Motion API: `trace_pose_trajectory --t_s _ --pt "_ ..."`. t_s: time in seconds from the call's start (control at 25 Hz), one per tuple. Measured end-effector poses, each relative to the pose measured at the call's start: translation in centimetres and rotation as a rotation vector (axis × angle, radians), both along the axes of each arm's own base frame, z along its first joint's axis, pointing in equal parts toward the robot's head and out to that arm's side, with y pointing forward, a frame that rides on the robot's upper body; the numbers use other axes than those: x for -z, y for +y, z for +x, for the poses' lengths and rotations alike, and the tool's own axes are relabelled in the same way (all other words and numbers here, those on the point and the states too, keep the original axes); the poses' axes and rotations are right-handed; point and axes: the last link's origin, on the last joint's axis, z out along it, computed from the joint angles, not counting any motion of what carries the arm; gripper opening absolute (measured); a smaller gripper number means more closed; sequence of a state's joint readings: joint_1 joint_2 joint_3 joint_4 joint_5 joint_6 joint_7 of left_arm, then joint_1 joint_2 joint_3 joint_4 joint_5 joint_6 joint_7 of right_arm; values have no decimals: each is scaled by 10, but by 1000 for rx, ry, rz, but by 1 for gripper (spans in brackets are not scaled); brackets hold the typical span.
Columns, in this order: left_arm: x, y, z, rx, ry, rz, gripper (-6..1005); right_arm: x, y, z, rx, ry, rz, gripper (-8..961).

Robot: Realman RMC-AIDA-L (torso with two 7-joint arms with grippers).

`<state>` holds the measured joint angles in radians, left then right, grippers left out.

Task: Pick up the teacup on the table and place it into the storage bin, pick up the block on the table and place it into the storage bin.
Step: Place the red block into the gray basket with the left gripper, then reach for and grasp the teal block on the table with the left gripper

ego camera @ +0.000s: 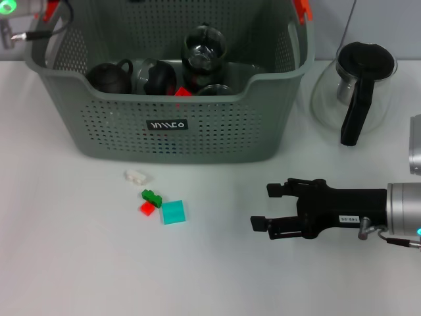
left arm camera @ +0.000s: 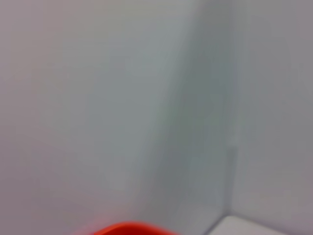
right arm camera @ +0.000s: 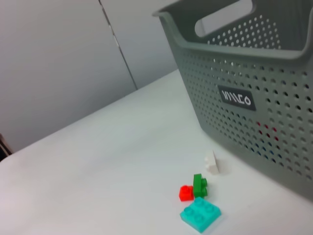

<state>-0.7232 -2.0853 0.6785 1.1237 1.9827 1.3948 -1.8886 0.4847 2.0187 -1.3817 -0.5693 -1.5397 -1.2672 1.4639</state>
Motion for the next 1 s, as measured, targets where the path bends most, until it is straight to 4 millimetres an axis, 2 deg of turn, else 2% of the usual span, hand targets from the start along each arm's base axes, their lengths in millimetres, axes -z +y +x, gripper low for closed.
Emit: trace_pose_trajectory --t_s 0.12,0.24,0.48,0.52,0.64,0.76,0.92,1.0 --pt "7 23 -3 -92 5 1 281 -1 2 -1 -15 -17 -3 946" --pt "14 35 -4 -141 14 17 308 -1 3 -3 -28 -20 -6 946" --pt "18 38 -2 -183 15 23 361 -4 5 -2 -29 -26 -1 947" --pt "17 36 -2 -189 7 18 402 -5 5 -2 -30 -24 -2 947" --pt "11 13 6 -123 -29 -46 525 -5 4 -2 -32 -21 -5 946" --pt "11 -28 17 78 6 -128 647 -6 5 -1 -32 -25 1 947" --pt "26 -86 13 359 183 -271 807 -8 8 -3 -33 -22 10 947" --pt "38 -106 4 436 306 -339 869 -9 10 -3 -30 -18 16 947"
